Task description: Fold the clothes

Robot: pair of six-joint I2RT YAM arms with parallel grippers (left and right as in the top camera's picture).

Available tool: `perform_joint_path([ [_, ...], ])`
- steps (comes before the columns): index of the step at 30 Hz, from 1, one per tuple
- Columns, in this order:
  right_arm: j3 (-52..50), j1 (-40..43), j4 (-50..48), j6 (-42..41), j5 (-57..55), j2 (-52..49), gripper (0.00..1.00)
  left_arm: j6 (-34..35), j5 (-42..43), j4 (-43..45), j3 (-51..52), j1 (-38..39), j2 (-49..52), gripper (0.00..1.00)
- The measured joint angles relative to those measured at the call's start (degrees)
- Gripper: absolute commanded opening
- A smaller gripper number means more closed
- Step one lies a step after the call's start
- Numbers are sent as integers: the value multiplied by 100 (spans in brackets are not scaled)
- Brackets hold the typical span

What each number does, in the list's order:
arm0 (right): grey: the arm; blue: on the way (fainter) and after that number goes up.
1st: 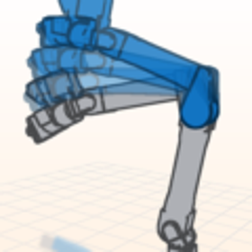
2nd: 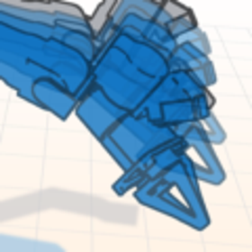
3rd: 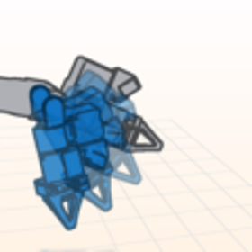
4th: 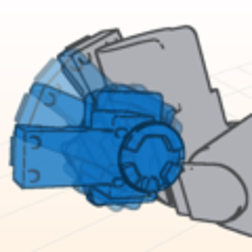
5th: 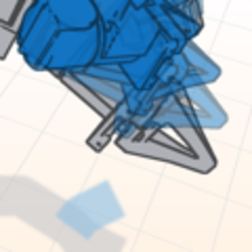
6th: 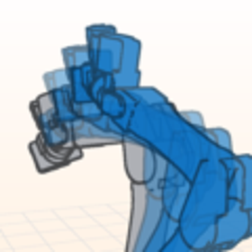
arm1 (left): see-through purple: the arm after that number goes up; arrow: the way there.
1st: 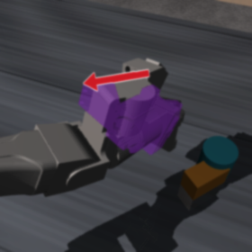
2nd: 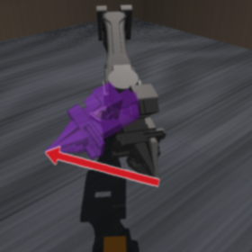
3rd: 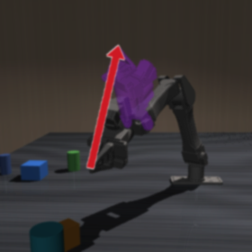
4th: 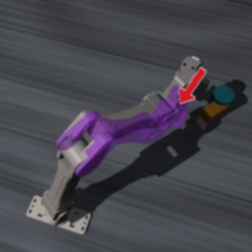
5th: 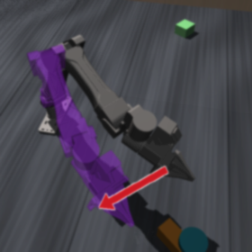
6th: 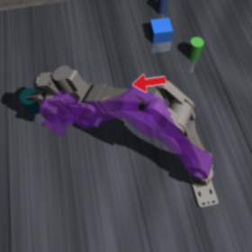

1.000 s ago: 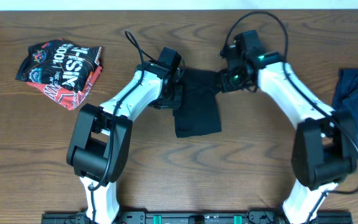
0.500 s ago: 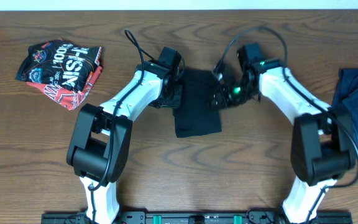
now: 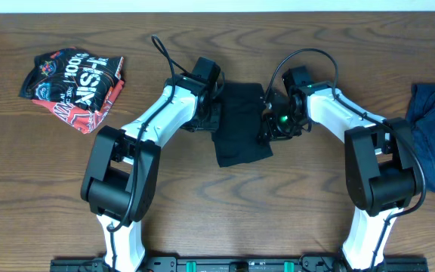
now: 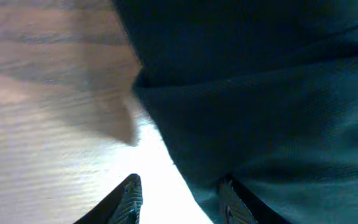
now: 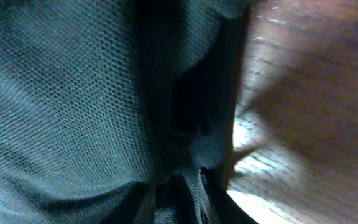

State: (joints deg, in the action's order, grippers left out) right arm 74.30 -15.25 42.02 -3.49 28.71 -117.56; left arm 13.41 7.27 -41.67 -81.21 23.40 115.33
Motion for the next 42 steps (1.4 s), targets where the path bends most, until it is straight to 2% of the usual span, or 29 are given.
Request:
perform_joint_path([
  [3, 4, 4, 39, -52, -114, 22, 22, -57, -190, -57, 0, -76, -186, 72],
  [6, 28, 35, 157, -136, -273, 74, 26, -48, -232, 151, -2, -323, -654, 82],
  [7, 28, 59, 195, -162, -341, 109, 30, -35, -199, 232, -7, -431, -822, 83],
  [8, 28, 94, 229, -205, -474, 155, 39, -37, -111, 323, -17, -573, -999, 84],
  [10, 24, 232, 278, -243, -702, 297, 46, -37, 157, 457, -50, -811, -1198, 85],
  [11, 22, 297, 302, -262, -774, 393, 54, -35, 321, 516, -68, -942, -1231, 86],
  [12, 20, 391, 339, -284, -855, 566, 70, -35, 505, 590, -68, -1051, -1224, 86],
  [13, 20, 450, 352, -299, -901, 708, 74, -35, 645, 629, -68, -1119, -1182, 86],
  [21, 22, 876, 693, -264, -1211, 2288, 75, -35, 2343, 1307, -66, -1394, -164, 87],
  [32, 22, 922, 1156, -214, -1703, 2424, 75, -11, 3797, 2006, -68, -1322, 826, 87],
  [34, 22, 922, 1161, -214, -1722, 2424, 75, -9, 4111, 2162, -70, -1220, 925, 81],
  [35, 22, 922, 1161, -214, -1729, 2424, 75, 2, 4249, 2245, -83, -1156, 981, 74],
  [37, 22, 922, 1169, -214, -1744, 2424, 75, 7, 4441, 2380, -114, -994, 1106, 49],
  [39, 22, 922, 1174, -214, -1768, 2424, 75, 7, 4518, 2507, -125, -796, 1226, 9],
  [40, 22, 922, 1176, -214, -1770, 2424, 75, 2, 4531, 2586, -114, -704, 1294, 6],
  [42, 22, 922, 1176, -214, -1786, 2424, 74, -11, 4645, 2767, -107, -575, 1364, 6],
])
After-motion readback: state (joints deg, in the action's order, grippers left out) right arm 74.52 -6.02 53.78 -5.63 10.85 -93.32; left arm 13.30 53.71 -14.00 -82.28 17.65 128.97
